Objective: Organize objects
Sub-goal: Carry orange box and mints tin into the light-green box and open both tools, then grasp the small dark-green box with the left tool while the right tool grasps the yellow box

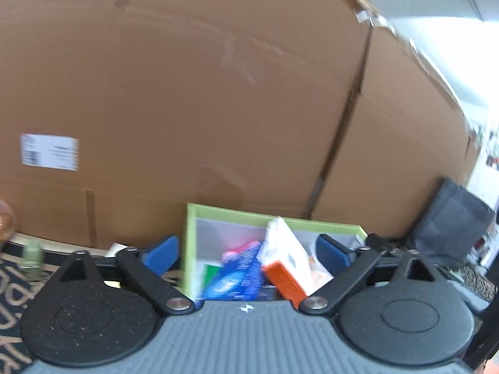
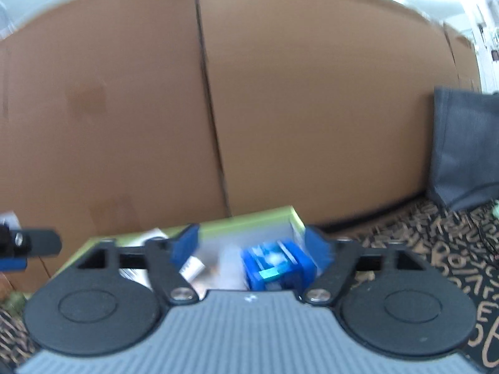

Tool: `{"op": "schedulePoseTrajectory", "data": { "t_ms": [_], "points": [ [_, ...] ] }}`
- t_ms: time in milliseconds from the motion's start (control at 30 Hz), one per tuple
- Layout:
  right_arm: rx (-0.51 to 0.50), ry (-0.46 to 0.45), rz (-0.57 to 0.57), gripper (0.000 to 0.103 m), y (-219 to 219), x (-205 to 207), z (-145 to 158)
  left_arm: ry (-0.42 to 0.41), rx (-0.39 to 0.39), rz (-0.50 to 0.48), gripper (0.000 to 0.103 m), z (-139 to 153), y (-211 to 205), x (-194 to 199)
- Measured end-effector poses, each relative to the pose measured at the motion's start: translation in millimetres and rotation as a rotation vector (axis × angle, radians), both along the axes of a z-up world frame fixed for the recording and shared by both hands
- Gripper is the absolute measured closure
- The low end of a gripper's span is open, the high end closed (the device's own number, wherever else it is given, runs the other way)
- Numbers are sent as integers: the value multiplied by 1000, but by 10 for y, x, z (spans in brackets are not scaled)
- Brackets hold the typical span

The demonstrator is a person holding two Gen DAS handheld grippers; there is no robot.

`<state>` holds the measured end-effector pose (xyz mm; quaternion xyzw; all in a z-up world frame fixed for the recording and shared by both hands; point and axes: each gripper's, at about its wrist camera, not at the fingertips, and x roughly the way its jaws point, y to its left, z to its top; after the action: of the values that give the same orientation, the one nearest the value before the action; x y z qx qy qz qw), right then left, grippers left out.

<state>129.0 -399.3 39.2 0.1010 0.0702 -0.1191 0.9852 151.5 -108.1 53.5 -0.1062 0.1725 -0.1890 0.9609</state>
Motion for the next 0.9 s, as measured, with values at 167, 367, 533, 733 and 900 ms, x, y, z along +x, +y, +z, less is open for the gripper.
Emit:
{"op": "schedulePoseTrajectory", "data": {
  "t_ms": [167, 367, 533, 733, 900],
  "points": [
    [-10, -43, 83, 11, 229, -50, 58, -2, -3, 73, 1, -82, 493, -166],
    [-75, -87, 234, 5, 621, -130, 92, 69, 26, 219, 1, -329, 1063, -222],
    [-158, -94, 380, 4, 1065, -207, 82, 141, 2, 366, 1, -548, 1576, -202],
    [-252, -31, 542, 4, 1621, -214, 1, 147, 19, 513, 1, -624, 1947, -113],
    [-271, 7, 663, 4, 1951, -245, -39, 123, 41, 557, 1, -623, 2042, 3]
  ]
}}
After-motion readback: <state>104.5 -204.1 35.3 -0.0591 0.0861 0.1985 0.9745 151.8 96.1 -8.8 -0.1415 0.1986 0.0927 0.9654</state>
